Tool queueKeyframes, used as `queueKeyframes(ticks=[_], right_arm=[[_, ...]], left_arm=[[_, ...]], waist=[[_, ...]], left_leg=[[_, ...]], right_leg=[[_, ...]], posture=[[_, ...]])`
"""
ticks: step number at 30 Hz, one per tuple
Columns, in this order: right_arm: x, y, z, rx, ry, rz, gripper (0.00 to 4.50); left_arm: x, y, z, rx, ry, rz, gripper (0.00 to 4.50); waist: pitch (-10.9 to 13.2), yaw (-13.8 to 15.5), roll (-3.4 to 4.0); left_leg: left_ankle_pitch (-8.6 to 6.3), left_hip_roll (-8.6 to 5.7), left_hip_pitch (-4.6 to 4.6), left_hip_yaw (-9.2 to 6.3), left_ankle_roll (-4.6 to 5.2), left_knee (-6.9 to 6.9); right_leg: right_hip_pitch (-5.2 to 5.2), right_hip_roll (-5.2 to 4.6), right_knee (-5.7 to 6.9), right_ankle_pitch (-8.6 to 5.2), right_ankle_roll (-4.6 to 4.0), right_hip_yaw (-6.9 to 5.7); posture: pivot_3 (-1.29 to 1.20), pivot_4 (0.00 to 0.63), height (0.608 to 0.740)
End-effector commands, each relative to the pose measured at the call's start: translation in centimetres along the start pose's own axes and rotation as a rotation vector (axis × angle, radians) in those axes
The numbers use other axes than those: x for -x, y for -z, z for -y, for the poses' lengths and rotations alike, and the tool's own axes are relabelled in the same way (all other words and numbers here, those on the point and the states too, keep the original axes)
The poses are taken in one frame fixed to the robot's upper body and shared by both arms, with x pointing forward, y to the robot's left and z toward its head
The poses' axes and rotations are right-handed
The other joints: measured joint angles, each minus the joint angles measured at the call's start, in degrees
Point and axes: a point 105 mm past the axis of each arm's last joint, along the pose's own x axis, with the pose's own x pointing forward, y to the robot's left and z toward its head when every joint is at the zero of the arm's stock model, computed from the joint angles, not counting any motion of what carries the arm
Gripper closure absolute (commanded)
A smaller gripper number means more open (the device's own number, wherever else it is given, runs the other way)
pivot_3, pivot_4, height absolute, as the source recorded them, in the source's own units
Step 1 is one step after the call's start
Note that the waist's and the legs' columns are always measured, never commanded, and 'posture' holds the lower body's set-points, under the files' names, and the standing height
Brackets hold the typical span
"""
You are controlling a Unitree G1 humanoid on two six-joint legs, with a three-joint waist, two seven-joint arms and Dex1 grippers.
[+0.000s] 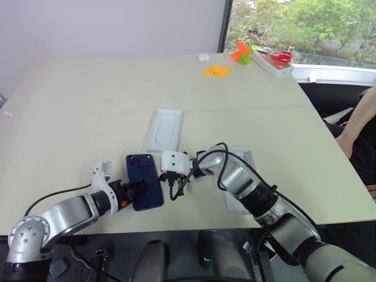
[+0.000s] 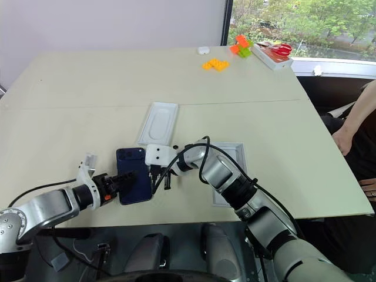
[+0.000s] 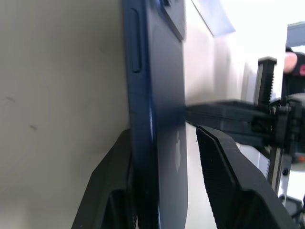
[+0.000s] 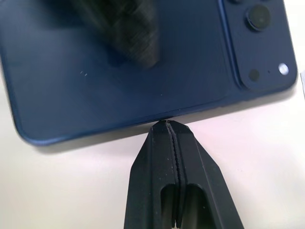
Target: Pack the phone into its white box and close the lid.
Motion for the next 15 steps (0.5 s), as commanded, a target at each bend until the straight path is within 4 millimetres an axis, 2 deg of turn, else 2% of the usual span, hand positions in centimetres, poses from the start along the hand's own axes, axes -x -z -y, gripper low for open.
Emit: queueKeyframes(ticks=[1, 7, 10, 13, 15], right_arm=[[-0.62, 0.23, -0.66, -0.003, -0.018, -0.008, 4.50], [-0.60, 0.24, -0.60, -0.005, -0.014, -0.008, 4.50], [-0.53, 0.26, -0.52, -0.001, -0.008, -0.009, 4.50], [-0.31, 0.31, -0.30, 0.008, 0.003, -0.012, 4.50], [-0.15, 0.31, -0.15, 0.015, 0.011, -0.014, 4.50]], left_arm=[[0.18, 0.06, 0.22, -0.016, 0.011, -0.005, 2.29], [0.38, 0.03, -0.02, -0.009, 0.008, -0.001, 2.29], [0.52, -0.11, -0.06, -0.005, 0.010, 0.009, 3.10], [0.68, -0.16, -0.07, -0.012, 0.008, 0.010, 4.46], [0.83, -0.25, -0.18, -0.011, 0.005, 0.015, 4.46]], waist=[[0.01, -0.01, 0.01], [0.01, -0.06, 0.01], [0.04, -0.07, -0.01], [0.04, -0.04, -0.05], [0.07, -0.16, -0.04]], left_leg=[[0.00, 0.00, 0.00, 0.00, 0.00, 0.00], [0.00, 0.02, -0.01, -0.02, 0.00, 0.00], [0.00, 0.02, -0.02, -0.02, 0.00, -0.01], [0.00, 0.03, -0.02, -0.03, 0.00, -0.01], [0.00, 0.05, -0.03, -0.03, 0.00, -0.01]], right_leg=[[0.00, 0.00, 0.00, 0.00, 0.00, 0.00], [-0.02, 0.00, -0.01, 0.00, 0.00, -0.01], [-0.04, 0.00, -0.01, -0.01, 0.00, -0.01], [-0.04, 0.01, -0.02, -0.01, 0.00, -0.03], [-0.06, 0.00, -0.03, -0.01, 0.00, -0.02]], posture=[[0.00, 0.150, 0.732], [0.00, 0.150, 0.732], [0.00, 0.150, 0.732], [0.00, 0.150, 0.732], [0.00, 0.150, 0.732]])
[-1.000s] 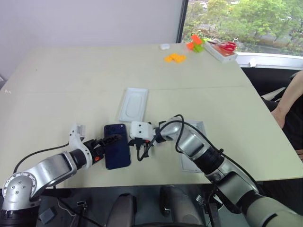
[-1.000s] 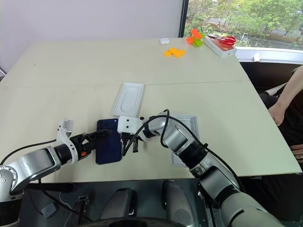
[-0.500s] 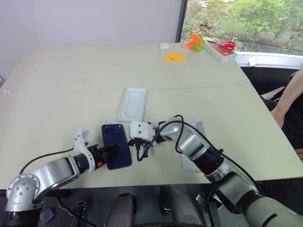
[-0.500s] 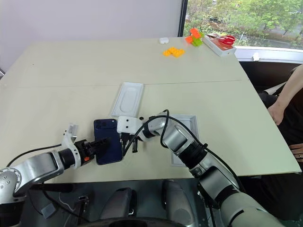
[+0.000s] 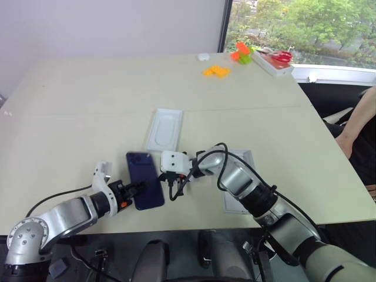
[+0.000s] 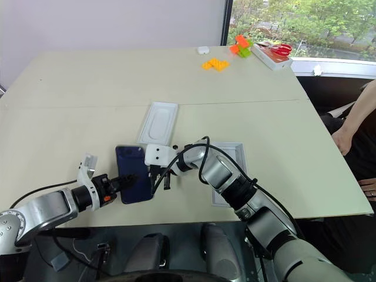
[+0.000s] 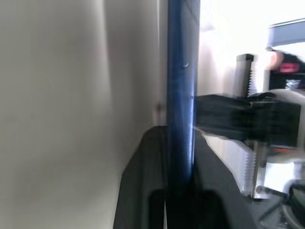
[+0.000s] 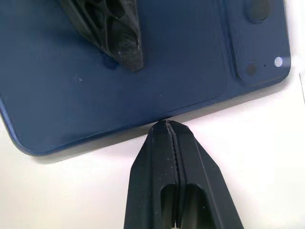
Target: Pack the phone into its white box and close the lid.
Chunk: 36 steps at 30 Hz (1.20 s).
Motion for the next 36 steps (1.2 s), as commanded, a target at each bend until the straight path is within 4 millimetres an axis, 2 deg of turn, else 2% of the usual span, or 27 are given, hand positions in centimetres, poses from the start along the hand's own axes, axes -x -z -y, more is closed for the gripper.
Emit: queueKeyframes(ticks=[1, 8, 13, 16, 19, 25, 34, 36], right_arm=[[0.0, 0.3, -0.1, 0.015, 0.006, -0.017, 4.50], [1.3, 0.1, 1.3, 0.060, 0.071, -0.026, 4.50], [3.5, -1.8, 2.6, 0.047, 0.123, 0.037, 4.50], [5.0, -2.9, 3.0, 0.071, 0.137, 0.066, 3.68], [5.8, -3.6, 4.7, 0.122, 0.240, 0.058, 2.26], [5.1, -3.4, 5.8, 0.119, 0.283, 0.043, 2.26], [3.1, -2.1, 5.6, 0.094, 0.282, 0.003, 2.26], [3.0, -1.9, 5.5, 0.088, 0.281, -0.003, 2.80]], left_arm=[[0.6, -0.4, -0.6, -0.007, -0.031, 0.017, 4.46], [1.3, -1.6, -0.5, 0.014, -0.021, 0.093, 4.46], [3.2, -4.4, 0.5, 0.028, 0.075, 0.266, 4.46], [4.5, -6.0, 0.4, 0.038, 0.088, 0.353, 4.50], [4.9, -6.7, 0.6, 0.017, 0.088, 0.360, 4.50], [4.1, -6.0, 0.8, 0.001, 0.092, 0.303, 4.50], [3.4, -5.6, 1.2, -0.011, 0.101, 0.270, 4.50], [3.5, -5.6, 1.2, -0.012, 0.100, 0.271, 4.50]], waist=[[0.01, -0.03, 0.00], [0.07, 0.14, -0.05], [0.36, 0.30, -0.24], [0.37, 0.34, -0.26], [0.37, 0.28, -0.27], [0.37, 0.38, -0.29], [0.37, 0.32, -0.32], [0.37, 0.37, -0.32]], left_leg=[[0.00, 0.00, 0.00, 0.00, 0.00, -0.01], [0.00, 0.00, -0.05, -0.01, 0.00, -0.05], [0.00, -0.01, -0.23, 0.00, -0.01, -0.05], [0.00, -0.02, -0.55, 0.01, -0.01, -0.05], [0.15, -0.06, -1.12, 0.02, -0.26, -0.03], [0.15, -0.10, -1.15, 0.04, -0.26, -0.05], [0.15, -0.11, -1.14, 0.11, -0.26, -0.03], [0.15, -0.10, -1.13, 0.11, -0.26, -0.03]], right_leg=[[-0.01, 0.01, 0.00, 0.00, 0.00, 0.00], [-0.05, 0.00, -0.02, 0.00, 0.00, -0.01], [-0.21, -0.01, -0.02, -0.01, -0.01, -0.02], [-0.49, -0.01, -0.02, 0.01, -0.02, -0.02], [-1.10, -0.04, 0.07, 0.23, -0.19, 0.00], [-1.09, -0.11, 0.02, 0.20, -0.23, 0.00], [-1.07, -0.09, 0.06, 0.21, -0.23, 0.00], [-1.07, -0.08, 0.09, 0.21, -0.23, -0.01]], posture=[[0.00, 0.150, 0.732], [0.00, 0.150, 0.732], [0.00, 0.150, 0.732], [0.00, 0.150, 0.732], [0.00, 0.150, 0.732], [0.00, 0.150, 0.732], [0.00, 0.150, 0.732], [0.00, 0.150, 0.732]])
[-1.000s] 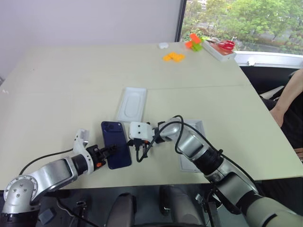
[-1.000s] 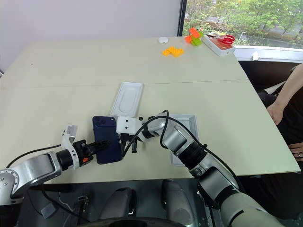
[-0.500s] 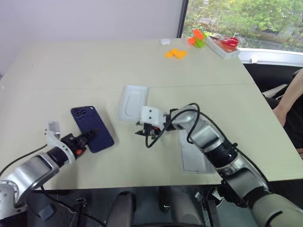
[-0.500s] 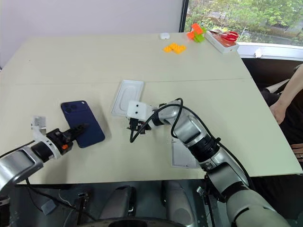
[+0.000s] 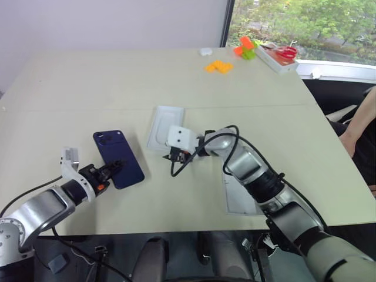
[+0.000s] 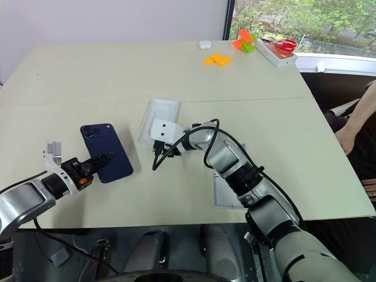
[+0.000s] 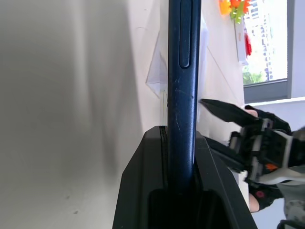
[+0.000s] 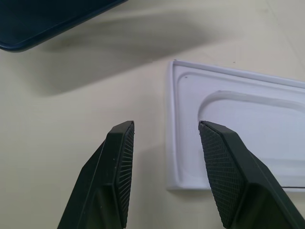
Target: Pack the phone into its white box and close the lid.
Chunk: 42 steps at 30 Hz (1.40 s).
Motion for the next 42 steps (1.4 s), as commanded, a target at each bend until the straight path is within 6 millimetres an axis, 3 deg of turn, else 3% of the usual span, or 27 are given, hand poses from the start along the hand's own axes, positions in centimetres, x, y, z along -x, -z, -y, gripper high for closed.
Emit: queueKeyframes(ticks=[1, 4, 8, 12, 15, 19, 33, 37, 42], right_arm=[[-0.1, -0.6, 0.1, 0.027, 0.010, 0.014, 3.15], [-0.1, -0.4, 0.0, 0.035, 0.009, 0.003, 4.47], [0.4, 0.0, -0.4, 0.072, -0.001, -0.011, 4.47], [2.4, -0.5, -1.3, 0.085, -0.046, 0.027, 4.47], [4.4, -0.7, -2.8, 0.092, -0.126, 0.057, 4.47], [7.9, 0.3, -6.7, 0.124, -0.281, 0.037, 4.47], [8.5, 0.7, -7.5, 0.024, -0.272, 0.006, 4.47], [9.0, 0.6, -7.1, 0.025, -0.237, 0.017, 3.09], [10.6, 0.6, -6.2, 0.016, -0.203, 0.034, 3.09]], left_arm=[[0.1, -0.4, 1.0, -0.033, 0.036, 0.007, 4.50], [0.1, -0.4, 1.1, -0.035, 0.037, 0.006, 4.50], [0.0, -0.6, 1.3, -0.036, 0.044, 0.010, 4.50], [-0.2, -1.1, 1.8, -0.042, 0.069, 0.028, 4.50], [-0.2, -1.4, 2.2, -0.052, 0.081, 0.031, 4.50], [-0.6, -1.3, 2.6, -0.061, 0.097, 0.017, 4.50], [-3.4, 1.8, 4.8, -0.061, 0.186, -0.111, 4.50], [-4.4, 2.7, 5.8, -0.040, 0.229, -0.139, 4.50], [-5.6, 3.9, 6.6, -0.030, 0.234, -0.182, 4.50]], waist=[[0.00, 0.05, 0.00], [0.00, 0.01, 0.00], [0.00, 0.09, -0.01], [-0.01, 0.30, -0.01], [-0.01, 0.30, -0.01], [-0.01, 0.36, -0.02], [0.01, 0.25, -0.09], [0.01, 0.37, -0.08], [-0.02, 0.67, -0.13]], left_leg=[[0.00, 0.00, 0.00, 0.00, 0.00, 0.00], [0.00, 0.00, 0.01, 0.00, 0.00, 0.00], [0.00, -0.01, 0.01, 0.00, 0.00, 0.00], [0.00, -0.03, 0.01, 0.00, 0.00, 0.01], [0.00, -0.05, 0.01, -0.02, 0.00, 0.02], [0.00, -0.08, 0.04, -0.06, 0.00, 0.02], [0.10, -0.01, 0.15, -0.03, -0.15, 0.14], [0.11, -0.03, 0.11, -0.02, -0.17, 0.14], [0.11, -0.13, 0.11, -0.04, -0.17, 0.24]], right_leg=[[0.00, 0.00, 0.00, 0.00, 0.00, 0.00], [0.01, -0.01, 0.00, 0.00, -0.01, 0.00], [0.01, -0.01, 0.01, 0.00, 0.00, 0.00], [0.05, -0.04, 0.00, 0.01, 0.01, -0.03], [0.06, -0.08, -0.01, 0.01, 0.03, -0.02], [0.12, -0.10, -0.03, 0.09, 0.23, -0.04], [0.18, 0.08, 0.12, 0.01, 0.02, -0.04], [0.17, 0.04, 0.08, 0.17, 0.08, -0.04], [0.27, -0.04, 0.08, 0.14, 0.09, -0.05]], posture=[[0.00, 0.150, 0.732], [0.00, 0.150, 0.732], [0.00, 0.150, 0.732], [0.00, 0.150, 0.732], [0.00, 0.150, 0.732], [0.00, 0.150, 0.732], [0.00, 0.150, 0.732], [0.00, 0.150, 0.732], [0.00, 0.150, 0.732]])
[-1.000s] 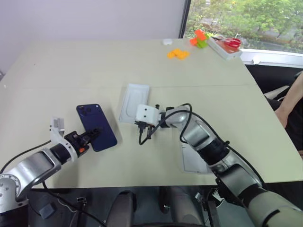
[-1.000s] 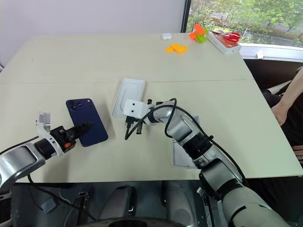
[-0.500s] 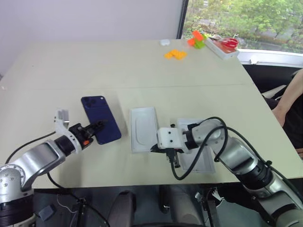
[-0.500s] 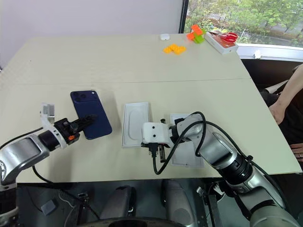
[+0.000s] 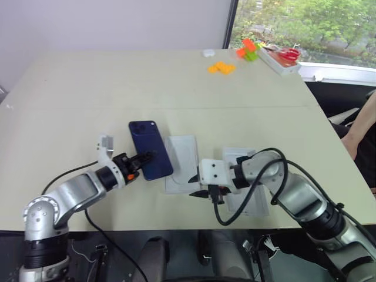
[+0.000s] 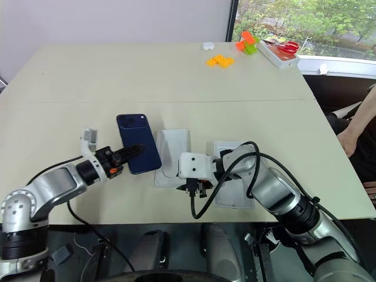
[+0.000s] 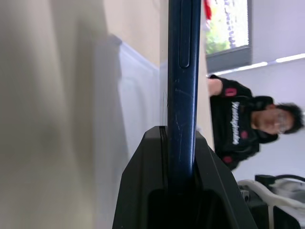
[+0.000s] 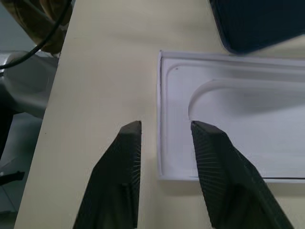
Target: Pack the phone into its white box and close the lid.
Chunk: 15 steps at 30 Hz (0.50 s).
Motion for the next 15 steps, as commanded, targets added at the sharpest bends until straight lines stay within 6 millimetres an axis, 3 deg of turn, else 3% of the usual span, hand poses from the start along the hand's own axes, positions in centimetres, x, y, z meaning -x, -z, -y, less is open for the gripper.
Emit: queueKeyframes(ticks=[1, 7, 15], right_arm=[[1.9, -1.0, 0.4, 0.027, 0.041, 0.039, 3.09], [3.4, -0.4, 0.9, -0.008, 0.095, 0.020, 3.09], [3.6, 0.0, 1.1, -0.024, 0.129, 0.013, 3.09]], left_arm=[[-0.6, 0.2, 1.5, -0.023, 0.037, -0.010, 4.50], [-2.2, 1.3, 1.8, -0.014, 0.014, -0.066, 4.50], [-3.3, 2.0, 1.6, -0.055, -0.036, -0.152, 4.50]], waist=[[0.00, -0.20, 0.00], [0.00, -0.29, -0.01], [0.00, -0.31, -0.02]], left_leg=[[0.00, 0.00, 0.01, 0.01, 0.00, 0.00], [0.00, 0.01, 0.02, -0.03, 0.00, -0.01], [0.02, 0.01, 0.06, -0.02, -0.01, 0.00]], right_leg=[[0.01, -0.02, 0.00, -0.02, -0.01, 0.01], [0.01, 0.03, 0.03, 0.03, 0.07, 0.02], [0.01, 0.07, 0.09, 0.04, 0.07, 0.02]], posture=[[0.00, 0.150, 0.732], [0.00, 0.150, 0.732], [0.00, 0.150, 0.732]])
